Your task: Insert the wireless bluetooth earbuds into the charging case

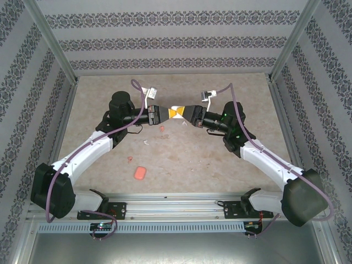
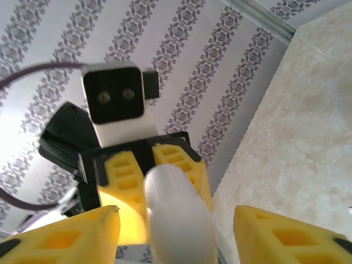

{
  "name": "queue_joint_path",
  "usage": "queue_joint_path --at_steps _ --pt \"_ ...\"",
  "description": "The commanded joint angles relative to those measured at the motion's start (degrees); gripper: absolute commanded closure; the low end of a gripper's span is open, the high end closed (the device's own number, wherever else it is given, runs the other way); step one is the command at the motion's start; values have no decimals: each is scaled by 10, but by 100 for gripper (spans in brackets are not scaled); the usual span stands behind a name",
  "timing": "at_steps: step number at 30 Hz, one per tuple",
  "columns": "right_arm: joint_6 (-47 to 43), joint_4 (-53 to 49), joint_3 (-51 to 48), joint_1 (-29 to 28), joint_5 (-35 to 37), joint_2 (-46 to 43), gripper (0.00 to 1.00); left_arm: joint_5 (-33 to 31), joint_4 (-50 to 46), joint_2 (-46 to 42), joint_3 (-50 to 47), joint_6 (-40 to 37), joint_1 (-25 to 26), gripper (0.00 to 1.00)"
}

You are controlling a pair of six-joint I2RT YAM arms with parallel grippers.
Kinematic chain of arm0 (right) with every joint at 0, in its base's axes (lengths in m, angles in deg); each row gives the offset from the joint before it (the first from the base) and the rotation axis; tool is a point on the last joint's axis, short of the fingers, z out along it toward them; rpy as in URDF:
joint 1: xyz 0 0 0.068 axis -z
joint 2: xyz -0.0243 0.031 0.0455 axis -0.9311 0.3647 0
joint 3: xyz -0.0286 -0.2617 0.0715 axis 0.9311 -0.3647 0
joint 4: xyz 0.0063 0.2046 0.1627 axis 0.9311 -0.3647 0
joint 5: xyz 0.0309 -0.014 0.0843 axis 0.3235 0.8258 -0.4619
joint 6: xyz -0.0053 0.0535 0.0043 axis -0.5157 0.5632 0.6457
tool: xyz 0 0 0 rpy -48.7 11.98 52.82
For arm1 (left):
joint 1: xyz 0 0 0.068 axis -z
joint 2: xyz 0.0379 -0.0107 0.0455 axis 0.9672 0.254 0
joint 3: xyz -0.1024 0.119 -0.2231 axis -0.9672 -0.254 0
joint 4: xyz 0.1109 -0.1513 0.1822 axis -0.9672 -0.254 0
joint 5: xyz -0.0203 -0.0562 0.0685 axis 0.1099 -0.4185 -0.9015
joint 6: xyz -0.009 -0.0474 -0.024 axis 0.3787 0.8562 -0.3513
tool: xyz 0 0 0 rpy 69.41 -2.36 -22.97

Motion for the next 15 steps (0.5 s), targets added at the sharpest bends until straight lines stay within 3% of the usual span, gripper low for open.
queue_joint_path --at_steps 1,9,15 --pt "-25 -10 24 30 -28 -41 35 22 -29 -24 23 -84 0 96" --pt "-183 -208 100 36 -89 -77 34 62 -23 -54 30 -182 -7 100" --pt "-248 -296 142 9 -111 -58 35 87 14 -62 29 -197 -8 100"
